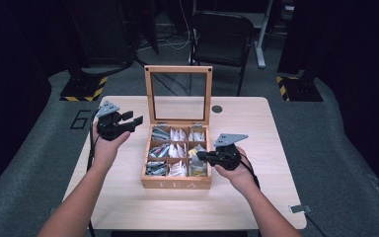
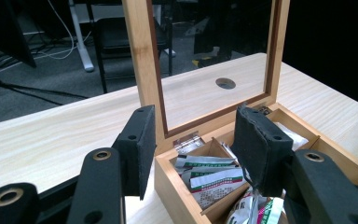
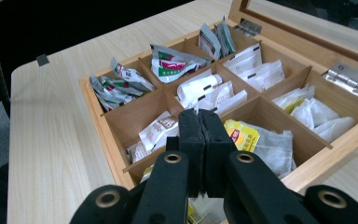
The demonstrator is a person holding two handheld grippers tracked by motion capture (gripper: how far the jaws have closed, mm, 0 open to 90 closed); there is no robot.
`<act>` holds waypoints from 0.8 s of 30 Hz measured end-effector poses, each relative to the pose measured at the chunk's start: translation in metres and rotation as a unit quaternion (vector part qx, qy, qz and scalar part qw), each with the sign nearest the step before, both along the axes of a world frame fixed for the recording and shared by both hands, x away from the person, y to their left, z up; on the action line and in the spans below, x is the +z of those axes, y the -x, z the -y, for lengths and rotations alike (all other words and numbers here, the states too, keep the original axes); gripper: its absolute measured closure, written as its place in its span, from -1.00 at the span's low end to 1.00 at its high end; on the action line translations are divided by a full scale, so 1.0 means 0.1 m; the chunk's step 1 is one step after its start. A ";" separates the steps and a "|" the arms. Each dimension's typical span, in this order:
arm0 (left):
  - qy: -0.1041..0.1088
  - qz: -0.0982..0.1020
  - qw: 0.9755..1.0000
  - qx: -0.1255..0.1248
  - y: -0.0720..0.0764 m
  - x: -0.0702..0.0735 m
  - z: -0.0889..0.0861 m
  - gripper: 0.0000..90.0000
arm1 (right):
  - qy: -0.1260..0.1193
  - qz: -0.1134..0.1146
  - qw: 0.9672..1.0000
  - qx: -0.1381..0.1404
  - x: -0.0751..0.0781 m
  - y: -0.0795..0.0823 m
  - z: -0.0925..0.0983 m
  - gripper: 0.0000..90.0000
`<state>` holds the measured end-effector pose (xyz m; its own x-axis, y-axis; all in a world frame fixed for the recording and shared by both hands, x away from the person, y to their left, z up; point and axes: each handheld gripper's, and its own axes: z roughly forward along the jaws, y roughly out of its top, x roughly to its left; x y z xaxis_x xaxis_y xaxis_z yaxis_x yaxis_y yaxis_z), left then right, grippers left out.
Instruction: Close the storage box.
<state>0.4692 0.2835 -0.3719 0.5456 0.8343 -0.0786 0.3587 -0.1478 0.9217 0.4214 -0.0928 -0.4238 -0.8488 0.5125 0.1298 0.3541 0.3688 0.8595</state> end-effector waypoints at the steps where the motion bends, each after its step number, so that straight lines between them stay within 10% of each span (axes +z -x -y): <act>1: -0.002 0.002 1.000 -0.002 0.00 0.00 0.00 0.09 | -0.002 0.000 1.000 -0.002 0.01 0.00 0.00 0.98; 24: 0.000 0.004 1.000 0.000 -0.01 0.04 -0.01 0.09 | -0.005 0.007 1.000 0.000 0.28 -0.04 0.07 0.98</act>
